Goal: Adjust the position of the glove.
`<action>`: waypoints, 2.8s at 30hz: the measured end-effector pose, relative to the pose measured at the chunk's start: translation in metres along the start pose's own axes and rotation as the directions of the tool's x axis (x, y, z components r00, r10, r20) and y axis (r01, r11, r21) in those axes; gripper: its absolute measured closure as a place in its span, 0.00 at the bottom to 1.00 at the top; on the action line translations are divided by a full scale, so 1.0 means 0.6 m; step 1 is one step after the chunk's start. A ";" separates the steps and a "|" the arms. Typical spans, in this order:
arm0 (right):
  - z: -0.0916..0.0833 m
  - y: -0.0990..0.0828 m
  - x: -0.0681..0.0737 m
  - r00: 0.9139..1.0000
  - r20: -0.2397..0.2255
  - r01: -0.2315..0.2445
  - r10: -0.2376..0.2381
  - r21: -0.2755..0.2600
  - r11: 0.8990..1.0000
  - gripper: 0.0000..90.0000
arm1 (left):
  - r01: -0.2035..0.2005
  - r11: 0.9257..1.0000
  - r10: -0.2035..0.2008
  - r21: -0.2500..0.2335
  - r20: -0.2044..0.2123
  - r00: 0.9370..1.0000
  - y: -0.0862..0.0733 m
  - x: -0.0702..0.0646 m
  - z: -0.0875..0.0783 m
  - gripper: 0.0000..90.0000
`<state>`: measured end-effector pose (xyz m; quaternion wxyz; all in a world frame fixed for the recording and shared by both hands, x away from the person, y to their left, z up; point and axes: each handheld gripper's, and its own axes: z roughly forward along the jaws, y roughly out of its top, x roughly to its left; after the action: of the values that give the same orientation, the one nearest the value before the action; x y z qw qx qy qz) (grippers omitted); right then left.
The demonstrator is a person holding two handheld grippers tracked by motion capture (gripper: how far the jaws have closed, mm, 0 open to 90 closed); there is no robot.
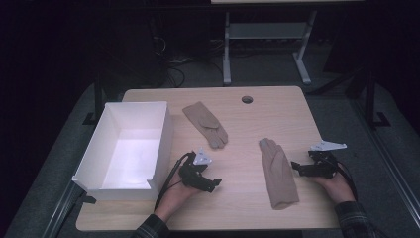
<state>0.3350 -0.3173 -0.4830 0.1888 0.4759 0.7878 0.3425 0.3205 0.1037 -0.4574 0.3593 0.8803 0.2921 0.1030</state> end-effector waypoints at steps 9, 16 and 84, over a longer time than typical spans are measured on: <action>0.000 0.000 0.000 1.000 0.004 -0.002 0.002 -0.001 1.000 0.15 | 0.055 0.998 -0.056 -0.031 -0.017 0.998 0.046 0.038 -0.002 0.62; 0.000 -0.001 0.001 1.000 0.005 -0.003 0.003 -0.001 1.000 0.15 | 0.093 0.995 -0.095 -0.045 -0.057 0.994 0.083 0.076 0.011 0.88; 0.001 0.000 0.002 1.000 0.010 -0.013 0.013 -0.001 1.000 0.15 | -0.079 0.991 0.044 0.110 0.293 0.955 0.069 -0.074 0.071 1.00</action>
<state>0.3348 -0.3160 -0.4831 0.1907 0.4828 0.7834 0.3418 0.3193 0.0298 -0.4582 0.3412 0.9146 0.2143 -0.0339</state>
